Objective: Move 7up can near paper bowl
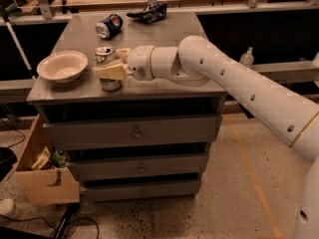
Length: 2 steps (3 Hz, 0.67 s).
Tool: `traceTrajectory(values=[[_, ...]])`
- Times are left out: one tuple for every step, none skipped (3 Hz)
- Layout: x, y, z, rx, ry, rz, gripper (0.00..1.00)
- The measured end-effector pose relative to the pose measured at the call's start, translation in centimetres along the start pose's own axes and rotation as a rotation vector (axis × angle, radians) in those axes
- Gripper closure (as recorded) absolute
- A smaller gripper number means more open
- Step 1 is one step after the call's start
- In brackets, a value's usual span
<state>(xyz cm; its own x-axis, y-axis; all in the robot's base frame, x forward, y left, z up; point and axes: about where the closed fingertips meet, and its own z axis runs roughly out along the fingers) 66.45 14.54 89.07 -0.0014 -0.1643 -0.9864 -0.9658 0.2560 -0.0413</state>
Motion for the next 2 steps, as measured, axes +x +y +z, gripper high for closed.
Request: traceTrajectory(values=[[-0.04,0.14,0.18,-0.004,0.000,0.000,0.62],[-0.08,0.32,0.40,-0.008,-0.001,-0.001,0.38]])
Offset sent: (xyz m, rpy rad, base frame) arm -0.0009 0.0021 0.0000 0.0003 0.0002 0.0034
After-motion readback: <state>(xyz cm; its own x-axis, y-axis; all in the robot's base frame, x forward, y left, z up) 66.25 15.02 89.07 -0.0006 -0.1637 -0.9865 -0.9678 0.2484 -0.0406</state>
